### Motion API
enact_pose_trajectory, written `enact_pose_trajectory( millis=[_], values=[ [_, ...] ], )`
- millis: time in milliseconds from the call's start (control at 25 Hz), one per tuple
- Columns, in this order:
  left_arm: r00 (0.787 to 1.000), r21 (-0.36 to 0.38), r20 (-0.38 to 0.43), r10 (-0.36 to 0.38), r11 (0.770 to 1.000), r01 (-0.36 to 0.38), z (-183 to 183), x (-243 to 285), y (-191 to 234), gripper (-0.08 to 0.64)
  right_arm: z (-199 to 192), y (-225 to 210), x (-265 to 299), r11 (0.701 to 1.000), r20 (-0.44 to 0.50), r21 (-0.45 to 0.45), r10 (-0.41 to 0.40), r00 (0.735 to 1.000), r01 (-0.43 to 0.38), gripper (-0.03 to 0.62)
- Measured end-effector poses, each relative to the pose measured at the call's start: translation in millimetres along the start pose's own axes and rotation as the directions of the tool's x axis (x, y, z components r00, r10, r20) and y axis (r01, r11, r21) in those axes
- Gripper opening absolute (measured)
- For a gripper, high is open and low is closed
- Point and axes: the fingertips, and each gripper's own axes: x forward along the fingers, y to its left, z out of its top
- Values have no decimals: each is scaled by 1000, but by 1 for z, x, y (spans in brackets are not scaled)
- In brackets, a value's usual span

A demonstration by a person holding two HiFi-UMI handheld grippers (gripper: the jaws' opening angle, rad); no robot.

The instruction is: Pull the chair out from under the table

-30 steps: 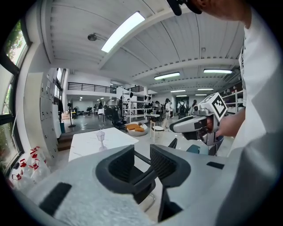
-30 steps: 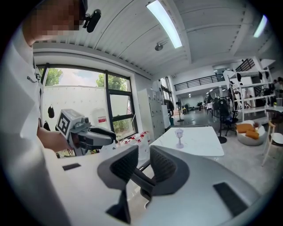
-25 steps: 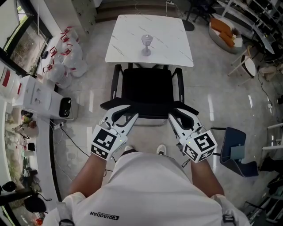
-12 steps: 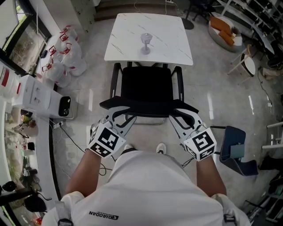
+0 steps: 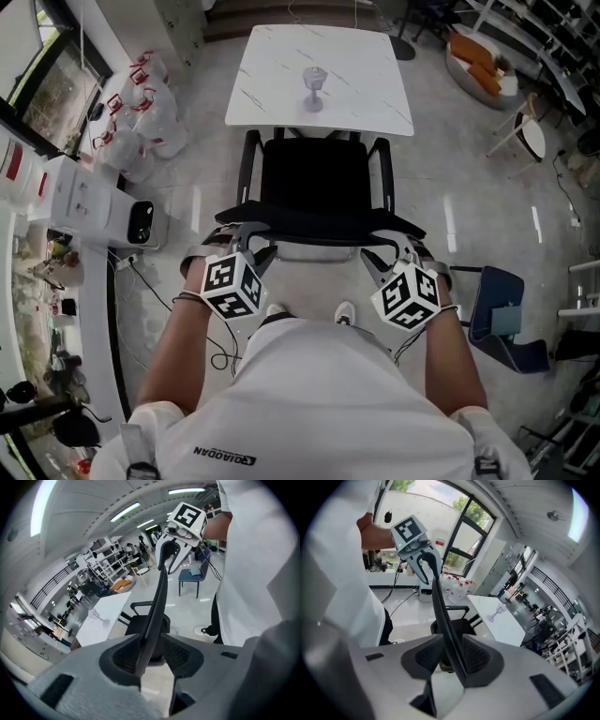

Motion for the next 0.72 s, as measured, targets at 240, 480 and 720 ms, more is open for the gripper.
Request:
enact_pose_trajectory(
  millis=[240, 480, 720],
  values=[
    [998, 50, -60, -3, 999, 6, -9, 15, 8, 160, -1, 8, 22, 995, -62, -96, 19, 998, -25, 150],
    [990, 72, -102, -97, 992, 104, -11, 31, 3, 190, -1, 10, 42, 988, -101, -142, 53, 993, -67, 196],
    [980, 97, -141, -137, 984, 152, -15, 54, -4, 198, -15, 15, 64, 979, -173, -181, 67, 983, -98, 202]
  ],
)
